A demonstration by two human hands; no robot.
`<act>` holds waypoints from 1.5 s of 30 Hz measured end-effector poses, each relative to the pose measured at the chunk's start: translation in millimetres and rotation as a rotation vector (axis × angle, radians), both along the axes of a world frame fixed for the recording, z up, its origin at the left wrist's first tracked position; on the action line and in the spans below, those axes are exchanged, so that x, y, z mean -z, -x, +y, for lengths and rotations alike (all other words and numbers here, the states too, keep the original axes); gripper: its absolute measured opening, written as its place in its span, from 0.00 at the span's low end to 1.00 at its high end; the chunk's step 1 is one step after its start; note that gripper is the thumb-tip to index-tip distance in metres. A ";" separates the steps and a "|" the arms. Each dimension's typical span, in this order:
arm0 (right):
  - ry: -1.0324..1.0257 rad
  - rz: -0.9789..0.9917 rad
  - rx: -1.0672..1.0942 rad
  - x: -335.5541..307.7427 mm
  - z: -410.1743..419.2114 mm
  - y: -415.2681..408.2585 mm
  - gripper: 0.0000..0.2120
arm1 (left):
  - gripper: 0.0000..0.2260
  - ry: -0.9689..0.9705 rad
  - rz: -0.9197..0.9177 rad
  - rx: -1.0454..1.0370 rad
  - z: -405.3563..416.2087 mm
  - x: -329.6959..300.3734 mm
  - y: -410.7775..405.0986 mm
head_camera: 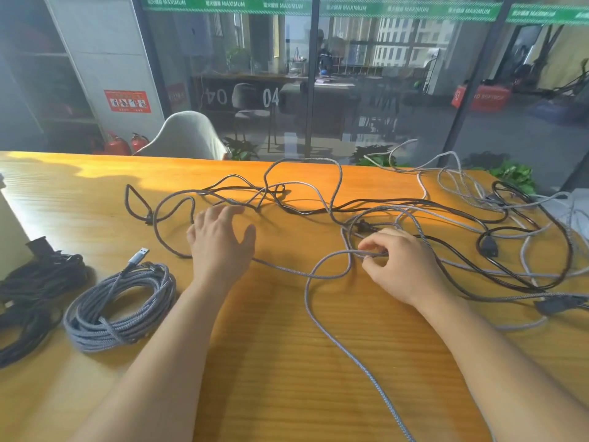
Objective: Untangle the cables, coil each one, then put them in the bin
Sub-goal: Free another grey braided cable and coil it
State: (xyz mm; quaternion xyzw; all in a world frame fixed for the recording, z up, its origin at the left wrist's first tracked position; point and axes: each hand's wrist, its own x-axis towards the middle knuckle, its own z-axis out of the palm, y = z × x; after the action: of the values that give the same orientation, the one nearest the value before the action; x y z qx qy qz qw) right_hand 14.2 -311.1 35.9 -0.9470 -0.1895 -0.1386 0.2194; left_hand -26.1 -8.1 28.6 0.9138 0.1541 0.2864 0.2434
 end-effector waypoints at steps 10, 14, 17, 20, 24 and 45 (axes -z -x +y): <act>-0.026 -0.192 -0.143 -5.3 24.9 9.9 0.15 | 0.20 -0.107 -0.055 -0.063 51.7 -9.9 10.6; 0.019 -0.183 -0.188 -10.7 42.1 8.8 0.18 | 0.24 -0.129 -0.034 -0.077 71.6 -10.4 13.1; 0.074 -0.141 -0.244 -16.6 60.3 7.0 0.20 | 0.29 -0.091 -0.021 -0.109 87.4 -9.1 15.4; 0.097 -0.091 -0.313 -23.9 89.2 4.1 0.23 | 0.32 -0.002 0.002 -0.147 98.5 -8.2 18.2; 0.076 -0.083 -0.405 -33.5 132.9 0.2 0.24 | 0.22 0.088 -0.079 -0.098 97.4 -11.3 20.3; 0.134 0.107 -0.379 -26.4 171.7 9.2 0.10 | 0.11 0.288 -0.062 0.008 85.9 -6.1 22.2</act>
State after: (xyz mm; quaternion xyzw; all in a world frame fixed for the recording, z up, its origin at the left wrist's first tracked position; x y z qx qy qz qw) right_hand 5.0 -139.4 62.2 -0.9128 -0.3614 -0.0313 0.1878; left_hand -48.3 77.8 34.8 0.8609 0.1823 0.2883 0.3776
